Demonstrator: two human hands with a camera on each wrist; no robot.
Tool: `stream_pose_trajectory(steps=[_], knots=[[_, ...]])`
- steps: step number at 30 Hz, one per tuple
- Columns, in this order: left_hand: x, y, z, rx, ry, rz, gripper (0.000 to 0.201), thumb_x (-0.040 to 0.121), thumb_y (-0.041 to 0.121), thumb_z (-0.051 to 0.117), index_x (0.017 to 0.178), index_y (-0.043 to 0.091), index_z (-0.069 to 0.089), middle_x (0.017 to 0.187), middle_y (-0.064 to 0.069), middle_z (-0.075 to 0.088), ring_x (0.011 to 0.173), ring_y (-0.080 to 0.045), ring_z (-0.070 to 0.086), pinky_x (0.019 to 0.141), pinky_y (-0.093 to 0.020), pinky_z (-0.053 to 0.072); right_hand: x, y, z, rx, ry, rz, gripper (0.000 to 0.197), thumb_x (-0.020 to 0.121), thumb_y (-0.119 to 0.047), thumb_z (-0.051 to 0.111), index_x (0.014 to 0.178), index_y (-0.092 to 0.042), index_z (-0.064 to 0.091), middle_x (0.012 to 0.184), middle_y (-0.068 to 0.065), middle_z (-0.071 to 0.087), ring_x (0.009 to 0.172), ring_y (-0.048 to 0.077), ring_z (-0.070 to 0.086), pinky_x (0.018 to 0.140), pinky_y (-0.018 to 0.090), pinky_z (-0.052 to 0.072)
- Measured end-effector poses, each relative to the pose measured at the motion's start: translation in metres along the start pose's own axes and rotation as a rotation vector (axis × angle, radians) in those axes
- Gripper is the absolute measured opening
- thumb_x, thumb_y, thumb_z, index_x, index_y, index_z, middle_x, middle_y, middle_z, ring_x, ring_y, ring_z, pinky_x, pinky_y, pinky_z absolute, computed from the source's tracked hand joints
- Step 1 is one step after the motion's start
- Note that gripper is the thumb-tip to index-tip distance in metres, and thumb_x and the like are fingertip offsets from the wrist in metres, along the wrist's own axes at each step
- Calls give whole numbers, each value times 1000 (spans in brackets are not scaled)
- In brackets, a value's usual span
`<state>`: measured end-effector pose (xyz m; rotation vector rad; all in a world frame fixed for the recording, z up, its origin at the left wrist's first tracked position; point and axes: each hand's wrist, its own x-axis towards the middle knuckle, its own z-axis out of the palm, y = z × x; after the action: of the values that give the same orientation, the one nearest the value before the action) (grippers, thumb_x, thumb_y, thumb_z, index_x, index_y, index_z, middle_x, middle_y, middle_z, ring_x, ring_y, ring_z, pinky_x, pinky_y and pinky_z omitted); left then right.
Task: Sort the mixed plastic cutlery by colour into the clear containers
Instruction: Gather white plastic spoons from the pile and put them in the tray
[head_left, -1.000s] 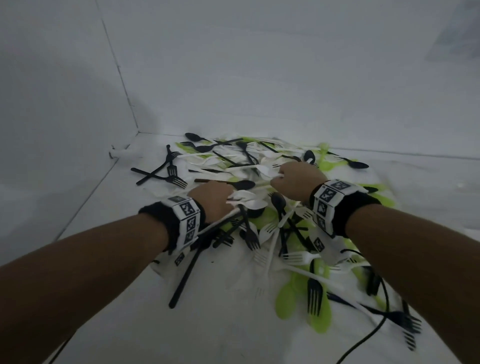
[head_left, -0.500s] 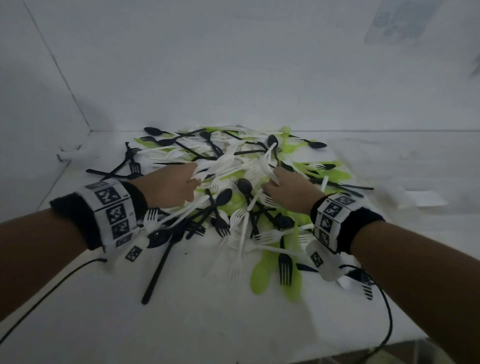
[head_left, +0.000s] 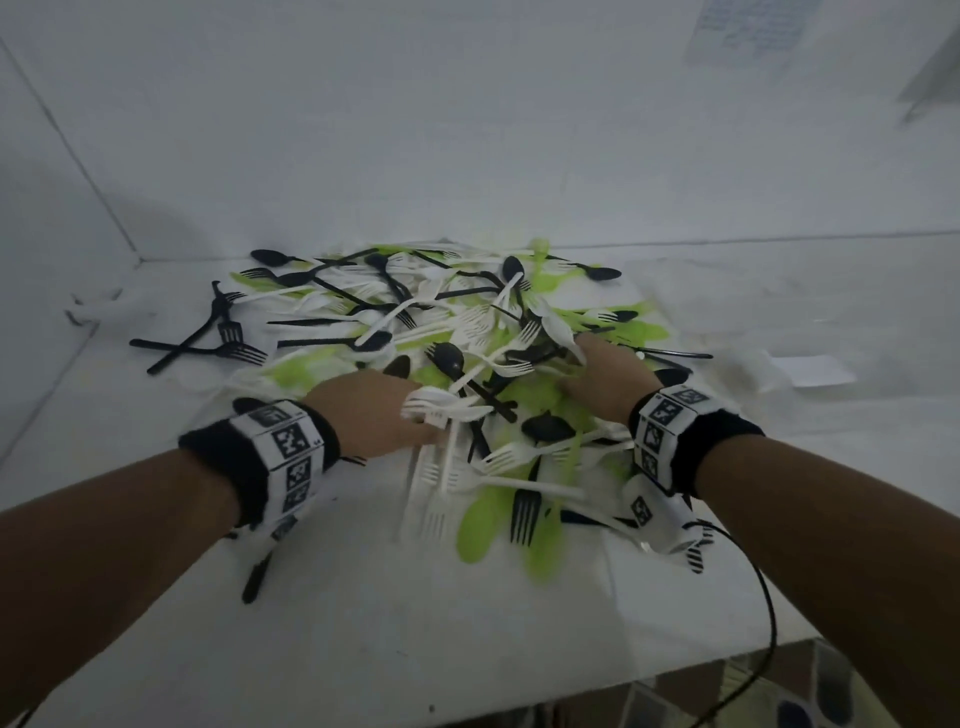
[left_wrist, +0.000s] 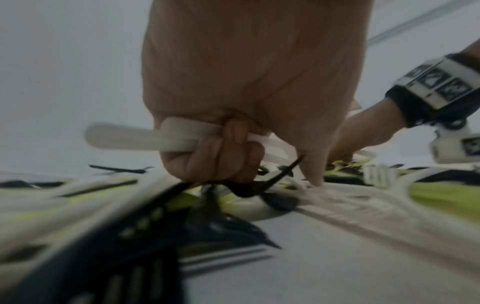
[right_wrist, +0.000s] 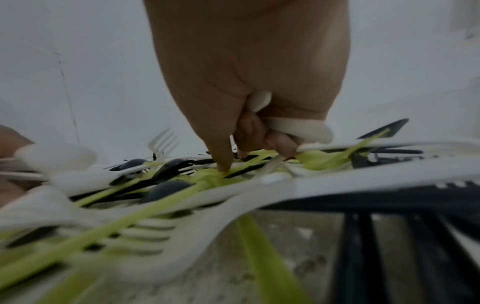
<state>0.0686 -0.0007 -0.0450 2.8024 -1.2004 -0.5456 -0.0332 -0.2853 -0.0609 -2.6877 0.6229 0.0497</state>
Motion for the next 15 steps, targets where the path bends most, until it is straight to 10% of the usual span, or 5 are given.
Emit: stream_pose_trajectory(steps=[5, 10, 15], knots=[[-3, -7, -14, -99, 81, -93, 67, 88, 74, 56, 124, 18, 58, 109, 3, 68, 104, -22, 64, 87, -35, 49, 10, 15, -6, 260, 153, 32, 25, 99, -36, 52, 82, -18, 47, 80, 3, 57, 75, 26, 55, 59, 34, 34], [12, 22, -9, -173, 318, 22, 27, 102, 31, 53, 77, 26, 47, 71, 5, 54, 65, -18, 54, 60, -33, 35, 20, 33, -31, 153, 166, -32, 38, 102, -31, 46, 76, -4, 49, 68, 8, 52, 67, 29, 50, 52, 33, 27], [36, 80, -9, -6, 317, 114, 21, 100, 44, 53, 94, 25, 57, 91, 3, 55, 83, -21, 58, 70, -37, 46, 16, 65, -49, 22, 16, -119, 39, 95, -49, 61, 76, -15, 59, 72, 1, 57, 68, 16, 54, 57, 33, 36]])
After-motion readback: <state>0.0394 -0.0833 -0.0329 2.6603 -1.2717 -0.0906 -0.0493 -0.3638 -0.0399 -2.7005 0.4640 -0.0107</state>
